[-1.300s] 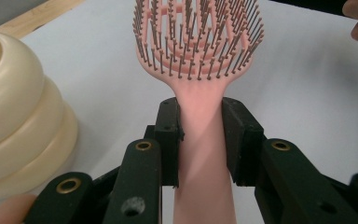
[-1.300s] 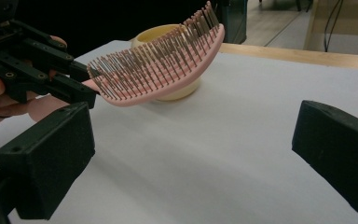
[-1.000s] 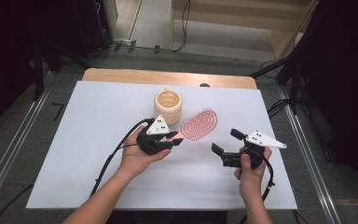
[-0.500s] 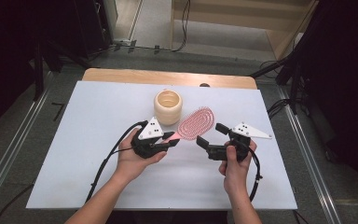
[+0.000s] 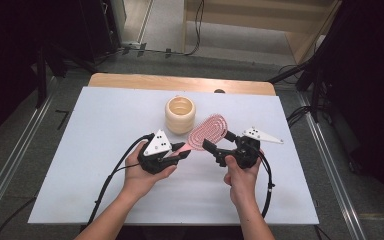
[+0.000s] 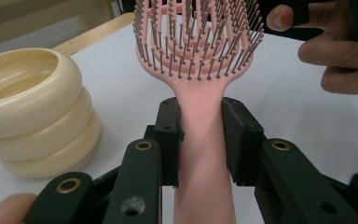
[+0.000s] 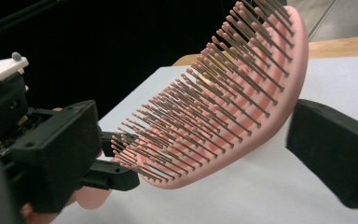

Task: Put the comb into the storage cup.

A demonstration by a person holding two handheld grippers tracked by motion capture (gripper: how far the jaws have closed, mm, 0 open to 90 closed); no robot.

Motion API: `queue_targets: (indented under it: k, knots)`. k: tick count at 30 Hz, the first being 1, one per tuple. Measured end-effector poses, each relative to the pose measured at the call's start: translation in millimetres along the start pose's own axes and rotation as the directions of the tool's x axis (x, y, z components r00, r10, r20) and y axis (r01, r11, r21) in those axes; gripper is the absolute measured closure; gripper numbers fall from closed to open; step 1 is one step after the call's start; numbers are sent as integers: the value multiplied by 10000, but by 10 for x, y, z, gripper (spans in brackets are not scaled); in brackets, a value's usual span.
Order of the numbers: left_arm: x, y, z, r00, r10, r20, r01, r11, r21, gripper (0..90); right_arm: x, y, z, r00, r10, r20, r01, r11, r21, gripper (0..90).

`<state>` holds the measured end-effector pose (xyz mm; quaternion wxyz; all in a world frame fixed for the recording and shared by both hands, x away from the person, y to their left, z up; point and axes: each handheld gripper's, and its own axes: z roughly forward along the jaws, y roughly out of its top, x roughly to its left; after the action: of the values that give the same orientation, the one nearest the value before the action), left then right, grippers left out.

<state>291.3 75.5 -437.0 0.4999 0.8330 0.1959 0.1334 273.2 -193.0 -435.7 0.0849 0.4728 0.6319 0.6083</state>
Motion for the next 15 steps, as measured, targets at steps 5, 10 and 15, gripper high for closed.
queue_targets:
  k: [5, 10, 15]
  knots:
    - [-26, -20, 14, 10000, 42, -76, -42, 9999, -97, 700, -14, -17, 38, 9995, 312, -90, -312, 9995, 81, 74]
    - [-53, -29, 31, 9999, 95, -103, -97, 9998, -184, 700, -18, -32, 56, 9970, 754, -185, -751, 9970, 162, 128]
    - [-75, -38, 54, 9998, 133, -129, -136, 9997, -201, 700, -10, -45, 64, 9942, 1056, -213, -1055, 9944, 69, 206]
